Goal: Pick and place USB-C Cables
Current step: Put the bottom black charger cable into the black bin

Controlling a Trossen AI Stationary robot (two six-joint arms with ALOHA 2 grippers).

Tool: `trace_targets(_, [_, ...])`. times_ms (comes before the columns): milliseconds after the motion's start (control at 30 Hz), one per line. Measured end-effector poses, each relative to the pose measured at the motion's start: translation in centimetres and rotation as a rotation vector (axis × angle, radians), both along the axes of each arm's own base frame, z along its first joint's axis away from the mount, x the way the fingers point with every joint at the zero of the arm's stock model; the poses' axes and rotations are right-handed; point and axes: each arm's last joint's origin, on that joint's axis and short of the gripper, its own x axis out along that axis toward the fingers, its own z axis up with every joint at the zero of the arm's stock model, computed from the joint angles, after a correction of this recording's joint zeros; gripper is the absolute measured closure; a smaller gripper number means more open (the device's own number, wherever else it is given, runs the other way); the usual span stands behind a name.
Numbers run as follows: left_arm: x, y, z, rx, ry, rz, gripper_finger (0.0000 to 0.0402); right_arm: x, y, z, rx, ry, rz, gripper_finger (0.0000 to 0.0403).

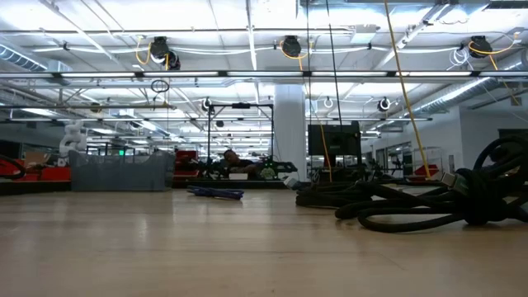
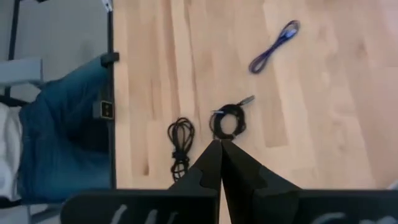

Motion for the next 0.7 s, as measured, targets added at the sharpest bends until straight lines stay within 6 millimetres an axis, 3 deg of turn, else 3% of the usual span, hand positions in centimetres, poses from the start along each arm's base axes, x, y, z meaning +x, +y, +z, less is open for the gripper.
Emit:
trace_targets(400, [2.1, -1.6, -1.3, -0.006, 0.082, -0.057, 0.0364, 2.4, 4.3, -2.1, 0.026, 0.106, 0.075, 0.0403])
trace_targets(700, [4.4, -4.4, -3.5, 0.013, 0.181, -0.127, 0.0364, 3.4, 7.3, -3.9, 0.031, 0.193, 0.086, 0.0403])
